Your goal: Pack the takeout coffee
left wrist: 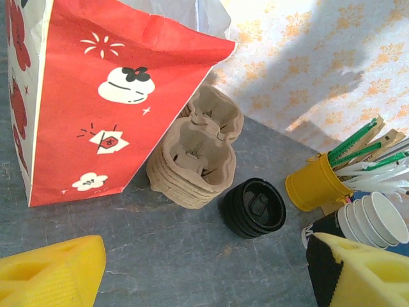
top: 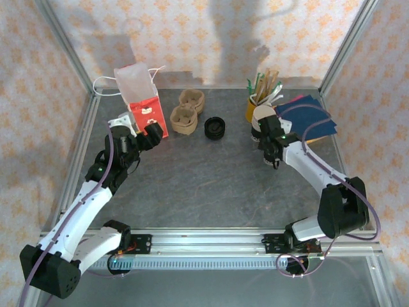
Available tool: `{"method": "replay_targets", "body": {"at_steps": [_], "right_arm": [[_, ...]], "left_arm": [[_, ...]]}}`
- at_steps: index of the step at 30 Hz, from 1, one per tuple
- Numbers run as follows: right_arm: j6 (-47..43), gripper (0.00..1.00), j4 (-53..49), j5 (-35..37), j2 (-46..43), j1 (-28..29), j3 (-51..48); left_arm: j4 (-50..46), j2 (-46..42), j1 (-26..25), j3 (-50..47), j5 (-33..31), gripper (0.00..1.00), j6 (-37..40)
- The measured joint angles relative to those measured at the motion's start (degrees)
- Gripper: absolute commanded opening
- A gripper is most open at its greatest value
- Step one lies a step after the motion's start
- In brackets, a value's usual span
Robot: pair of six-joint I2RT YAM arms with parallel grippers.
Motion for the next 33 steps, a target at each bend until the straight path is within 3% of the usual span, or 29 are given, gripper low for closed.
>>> {"method": "replay_targets", "body": {"at_steps": [13, 33], "right_arm": [[-2.1, 0.76, 0.7, 0.0, 0.0, -7.9, 0.0], [-3.6, 0.91, 0.1, -1.0, 0.5, -8.7, 1.9]], "left_arm": [[0.0, 0.0, 0.0, 0.0, 0.0, 0.84, 0.0], [-0.4, -0.8, 0.4, 0.0, -0.1, 0.84, 0.0]]}}
